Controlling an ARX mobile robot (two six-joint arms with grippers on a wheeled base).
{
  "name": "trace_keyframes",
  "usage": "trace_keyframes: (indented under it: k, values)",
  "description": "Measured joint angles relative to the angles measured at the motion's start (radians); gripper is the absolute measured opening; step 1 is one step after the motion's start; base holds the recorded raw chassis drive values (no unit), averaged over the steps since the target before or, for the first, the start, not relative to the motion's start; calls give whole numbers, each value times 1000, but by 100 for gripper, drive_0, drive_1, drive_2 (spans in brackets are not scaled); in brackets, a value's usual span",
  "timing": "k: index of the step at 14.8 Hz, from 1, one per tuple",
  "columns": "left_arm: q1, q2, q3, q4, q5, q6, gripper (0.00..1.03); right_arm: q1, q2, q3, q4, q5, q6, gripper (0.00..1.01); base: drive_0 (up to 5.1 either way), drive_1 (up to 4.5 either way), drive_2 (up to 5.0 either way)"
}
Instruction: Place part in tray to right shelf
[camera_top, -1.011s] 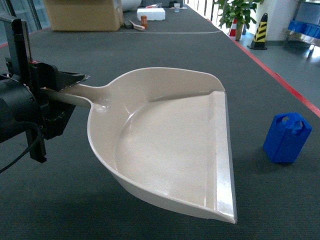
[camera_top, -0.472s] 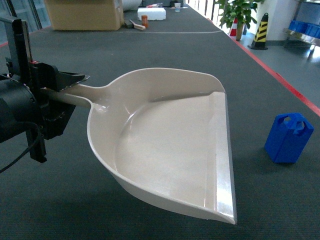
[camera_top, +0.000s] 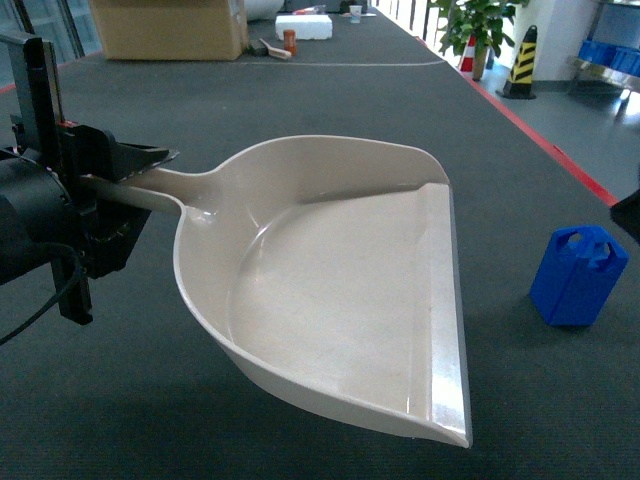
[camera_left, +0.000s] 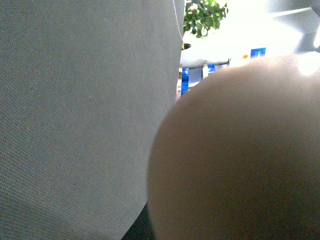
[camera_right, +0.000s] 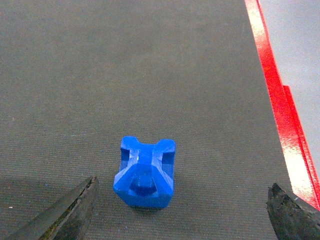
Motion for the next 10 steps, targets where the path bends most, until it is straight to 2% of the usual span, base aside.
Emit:
trace_keyframes:
  k: [3,5,6,7,8,9,10]
  values:
    - [0,0,0,0,-1,0,18,10,51,42,-19,11,6,98,0,0,0]
    - [0,0,0,0,1,0,18,34,137,118,-54,17,22,98,0,0,0]
    - [0,0,0,0,1,0,18,59,248,211,-78,61,40,98,0,0,0]
    - [0,0,0,0,0,0,18,73,361,249,-85,76,63,84,0,0,0]
    - [0,0,0,0,0,0,18,94,295,204,-69,122,66,53,0,0,0]
    - [0,0,0,0,-2,0,18,106,235,188,-98,123,67,47,0,0,0]
    - [0,0,0,0,-1,0,18,142,123,181,-111,120,67,46,0,0,0]
